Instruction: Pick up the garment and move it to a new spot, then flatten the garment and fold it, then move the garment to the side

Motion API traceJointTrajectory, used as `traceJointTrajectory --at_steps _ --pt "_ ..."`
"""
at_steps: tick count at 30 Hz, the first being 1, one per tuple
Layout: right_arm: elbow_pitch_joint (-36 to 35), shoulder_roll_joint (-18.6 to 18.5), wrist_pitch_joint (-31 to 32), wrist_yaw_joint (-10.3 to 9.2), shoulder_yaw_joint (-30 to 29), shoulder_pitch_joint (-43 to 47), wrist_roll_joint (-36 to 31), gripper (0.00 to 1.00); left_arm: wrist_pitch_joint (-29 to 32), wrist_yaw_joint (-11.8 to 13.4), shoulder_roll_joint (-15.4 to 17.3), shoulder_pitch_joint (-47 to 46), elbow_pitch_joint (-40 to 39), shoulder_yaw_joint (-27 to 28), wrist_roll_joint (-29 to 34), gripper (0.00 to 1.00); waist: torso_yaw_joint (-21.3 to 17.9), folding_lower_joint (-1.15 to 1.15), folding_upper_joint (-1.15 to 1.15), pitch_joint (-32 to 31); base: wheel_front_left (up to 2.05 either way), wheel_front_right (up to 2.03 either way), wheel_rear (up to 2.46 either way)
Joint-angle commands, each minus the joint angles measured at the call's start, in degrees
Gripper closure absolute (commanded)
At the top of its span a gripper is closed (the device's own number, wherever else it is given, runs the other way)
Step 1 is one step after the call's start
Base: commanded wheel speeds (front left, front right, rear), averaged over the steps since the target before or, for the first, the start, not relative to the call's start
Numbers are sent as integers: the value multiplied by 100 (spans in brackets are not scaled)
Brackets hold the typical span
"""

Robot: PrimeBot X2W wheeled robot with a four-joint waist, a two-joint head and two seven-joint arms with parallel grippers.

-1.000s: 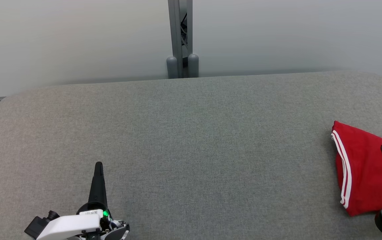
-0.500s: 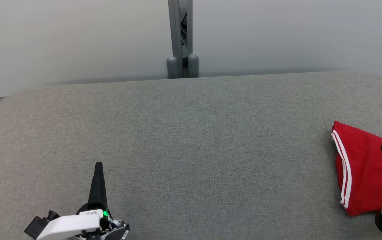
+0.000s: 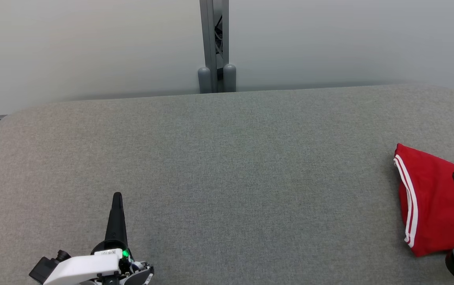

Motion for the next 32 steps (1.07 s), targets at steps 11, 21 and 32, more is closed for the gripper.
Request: traceJointTrajectory --at_steps 11,21,32 --pt "2 -40 28 0 -14 -50 26 100 -19 -23 17 -76 2 27 -8 100 0 0 0 0 0 0 0" --pt "2 -40 28 0 -14 -50 26 100 -19 -23 17 -76 2 27 -8 100 0 0 0 0 0 0 0" --pt "2 -40 28 0 -13 -49 26 100 -19 -23 17 -76 2 28 -8 100 0 0 0 0 0 0 0"
